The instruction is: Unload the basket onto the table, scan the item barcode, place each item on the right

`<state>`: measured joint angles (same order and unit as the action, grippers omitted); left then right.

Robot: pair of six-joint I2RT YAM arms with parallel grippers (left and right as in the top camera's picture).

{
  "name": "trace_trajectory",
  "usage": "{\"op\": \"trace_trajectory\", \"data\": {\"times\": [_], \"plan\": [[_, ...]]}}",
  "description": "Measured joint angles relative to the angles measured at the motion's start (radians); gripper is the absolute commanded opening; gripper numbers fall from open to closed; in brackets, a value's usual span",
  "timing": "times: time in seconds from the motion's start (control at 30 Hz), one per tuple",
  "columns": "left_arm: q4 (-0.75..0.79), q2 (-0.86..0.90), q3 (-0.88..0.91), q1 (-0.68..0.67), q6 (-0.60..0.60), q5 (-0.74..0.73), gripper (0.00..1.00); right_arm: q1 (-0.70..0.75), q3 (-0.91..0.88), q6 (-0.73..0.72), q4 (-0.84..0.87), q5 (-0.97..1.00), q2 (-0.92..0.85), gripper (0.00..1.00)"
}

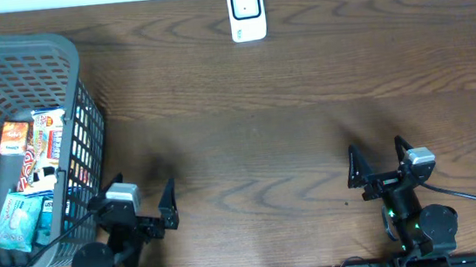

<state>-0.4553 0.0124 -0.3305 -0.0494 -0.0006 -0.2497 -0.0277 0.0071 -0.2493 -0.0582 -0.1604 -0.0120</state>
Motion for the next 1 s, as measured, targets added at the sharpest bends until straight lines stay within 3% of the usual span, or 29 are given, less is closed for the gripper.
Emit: {"op": "trace_trajectory", "data": {"times": [0.4,0.8,1.0], "plan": [[-0.185,0.014,-0.170,0.000,-0.034,-0.010,0.98,0.000,0.000,0.000,0.000,0.000,0.000,0.99],[-0.308,0.201,-0.364,0.000,-0.051,-0.014,0.98,0.000,0.000,0.000,0.000,0.000,0.000,0.99],[-0.325,0.221,-0.386,0.000,-0.052,-0.102,0.98,0.000,0.000,0.000,0.000,0.000,0.000,0.99]]}}
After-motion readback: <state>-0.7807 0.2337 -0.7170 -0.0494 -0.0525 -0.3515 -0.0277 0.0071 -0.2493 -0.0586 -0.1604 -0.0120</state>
